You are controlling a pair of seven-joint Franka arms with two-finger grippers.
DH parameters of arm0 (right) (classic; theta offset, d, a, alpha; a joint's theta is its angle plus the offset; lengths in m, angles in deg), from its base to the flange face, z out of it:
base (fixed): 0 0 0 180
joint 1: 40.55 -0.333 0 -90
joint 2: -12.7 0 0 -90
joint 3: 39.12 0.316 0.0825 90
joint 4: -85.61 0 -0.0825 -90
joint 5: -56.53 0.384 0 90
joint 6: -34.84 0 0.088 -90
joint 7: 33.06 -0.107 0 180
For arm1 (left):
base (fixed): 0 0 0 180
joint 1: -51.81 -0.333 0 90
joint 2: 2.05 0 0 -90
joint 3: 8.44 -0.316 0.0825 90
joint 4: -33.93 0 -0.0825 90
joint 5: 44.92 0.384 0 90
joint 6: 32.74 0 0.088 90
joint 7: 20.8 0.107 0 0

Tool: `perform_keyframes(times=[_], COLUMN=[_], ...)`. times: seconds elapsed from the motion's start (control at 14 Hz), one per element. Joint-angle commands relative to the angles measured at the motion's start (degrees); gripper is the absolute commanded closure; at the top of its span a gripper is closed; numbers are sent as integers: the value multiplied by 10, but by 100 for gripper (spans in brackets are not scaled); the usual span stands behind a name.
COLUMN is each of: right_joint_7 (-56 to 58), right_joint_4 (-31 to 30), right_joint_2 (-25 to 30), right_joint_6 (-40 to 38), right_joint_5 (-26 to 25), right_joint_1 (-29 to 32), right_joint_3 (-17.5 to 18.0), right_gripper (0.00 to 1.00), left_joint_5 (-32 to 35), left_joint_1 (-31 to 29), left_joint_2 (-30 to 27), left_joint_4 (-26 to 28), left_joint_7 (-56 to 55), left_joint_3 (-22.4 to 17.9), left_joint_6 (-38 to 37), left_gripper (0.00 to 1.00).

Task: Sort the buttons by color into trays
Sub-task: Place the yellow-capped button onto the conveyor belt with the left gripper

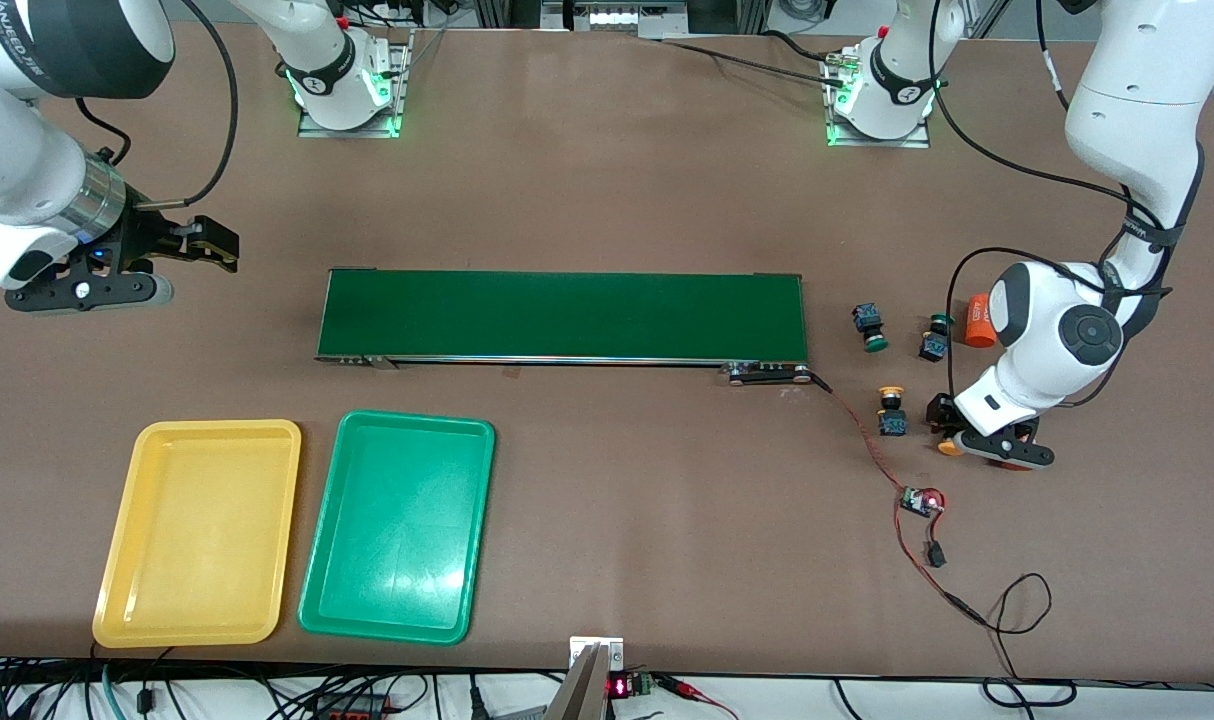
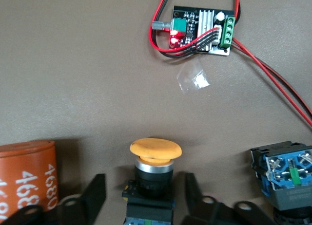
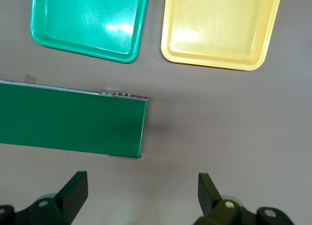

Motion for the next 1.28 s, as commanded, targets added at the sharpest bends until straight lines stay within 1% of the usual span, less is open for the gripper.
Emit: perform_keyframes(times=[0.0, 0.14, 0.21, 0.43, 0.5, 0.64, 0.78, 1.0, 1.07, 1.14, 1.21], right_joint_7=[-9, -9, -9, -9, -9, -9, -9, -7, -6, -6, -5], right_joint_4=[-3, -3, -3, -3, -3, -3, -3, -4, -4, -5, -4], right_joint_2=[4, 4, 4, 4, 4, 3, 3, 3, 3, 4, 3], right_joint_6=[-2, -2, -2, -2, -2, -2, -3, -3, -3, -4, -6], right_joint_5=[-9, -9, -9, -9, -9, -9, -9, -9, -9, -9, -9], right_joint_1=[-3, -3, -3, -4, -4, -4, -4, -4, -3, -3, -3], right_joint_3=[1, 1, 1, 1, 1, 1, 1, 1, 1, 1, 1], right_gripper=[0, 0, 0, 0, 0, 0, 0, 0, 0, 0, 0], left_joint_5=[11, 11, 5, 3, 2, 2, 2, 2, 2, 3, 5], left_joint_1=[-8, -7, -4, -4, -4, -4, -2, -1, -4, -5, -4], left_joint_2=[-14, -32, -46, -54, -54, -55, -54, -53, -54, -56, -58], left_joint_4=[4, -5, -20, -123, -147, -153, -139, -107, -92, -77, -62], left_joint_7=[6, 4, -2, -43, -65, -125, -227, -358, -408, -443, -467], left_joint_3=[10, 16, 29, 92, 117, 164, 217, 284, 316, 338, 349], left_joint_6=[-28, -64, -111, -325, -379, -396, -396, -393, -392, -386, -369], left_gripper=[92, 92, 92, 92, 92, 92, 92, 92, 92, 92, 92])
